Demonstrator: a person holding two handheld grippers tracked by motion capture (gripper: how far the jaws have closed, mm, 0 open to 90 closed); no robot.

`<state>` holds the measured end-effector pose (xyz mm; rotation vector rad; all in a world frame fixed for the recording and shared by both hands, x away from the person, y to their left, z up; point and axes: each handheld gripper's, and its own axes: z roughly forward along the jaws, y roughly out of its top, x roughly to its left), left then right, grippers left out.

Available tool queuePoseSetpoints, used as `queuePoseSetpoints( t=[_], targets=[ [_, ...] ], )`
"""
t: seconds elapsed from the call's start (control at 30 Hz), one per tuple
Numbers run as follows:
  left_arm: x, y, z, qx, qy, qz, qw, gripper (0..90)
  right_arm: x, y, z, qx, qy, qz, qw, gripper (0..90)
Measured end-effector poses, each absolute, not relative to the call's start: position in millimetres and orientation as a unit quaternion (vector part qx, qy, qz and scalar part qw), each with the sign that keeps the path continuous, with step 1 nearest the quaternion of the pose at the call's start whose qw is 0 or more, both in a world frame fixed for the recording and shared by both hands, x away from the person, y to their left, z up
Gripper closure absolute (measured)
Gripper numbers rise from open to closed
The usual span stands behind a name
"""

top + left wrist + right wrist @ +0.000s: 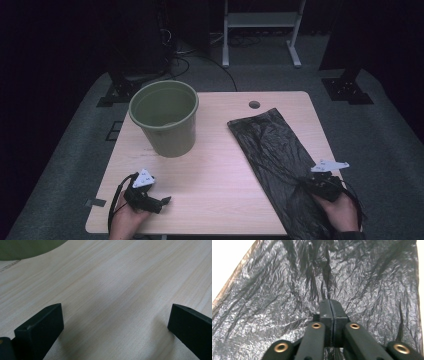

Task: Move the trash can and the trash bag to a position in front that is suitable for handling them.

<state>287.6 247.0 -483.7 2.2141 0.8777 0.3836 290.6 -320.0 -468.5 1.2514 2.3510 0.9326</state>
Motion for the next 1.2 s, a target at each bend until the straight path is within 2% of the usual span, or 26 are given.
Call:
queuePoseSetpoints(
  t=[0.07,0.1,0.13,0.17,0.2,0.27,0.3,0.33,0.37,0.47,0.63,1.2],
  targets=[
    [288,247,-484,0.857,0.34,0.149,0.357,0.0,286,-324,-466,0.439,0.819,0.334,0.158,77.0],
    [288,247,-484,0.857,0.34,0.149,0.357,0.0,286,-324,-466,0.439,0.819,0.334,0.158,77.0],
    [288,247,-484,0.858,0.34,0.148,0.357,0.0,284,-325,-462,0.437,0.815,0.343,0.165,61.7],
    [288,247,-484,0.858,0.339,0.148,0.357,0.0,284,-325,-462,0.437,0.815,0.343,0.165,61.7],
    [288,247,-484,0.858,0.339,0.148,0.357,0.0,287,-321,-461,0.438,0.81,0.351,0.17,44.9],
    [289,246,-484,0.858,0.338,0.148,0.357,0.0,292,-316,-461,0.434,0.81,0.354,0.172,34.6],
    [289,246,-484,0.858,0.338,0.148,0.357,0.0,292,-316,-461,0.434,0.81,0.354,0.172,34.6],
    [289,246,-484,0.858,0.338,0.148,0.357,0.0,299,-309,-463,0.435,0.811,0.348,0.181,20.5],
    [289,246,-484,0.858,0.338,0.148,0.357,0.0,302,-306,-464,0.435,0.81,0.346,0.186,17.0],
    [289,246,-484,0.858,0.338,0.148,0.357,0.0,311,-299,-471,0.436,0.816,0.331,0.184,13.0],
    [289,246,-484,0.858,0.338,0.148,0.357,0.0,317,-297,-479,0.442,0.818,0.328,0.167,12.3],
    [289,250,-471,0.843,0.351,0.138,0.383,0.0,310,-301,-487,0.436,0.808,0.351,0.184,10.3]
  ],
)
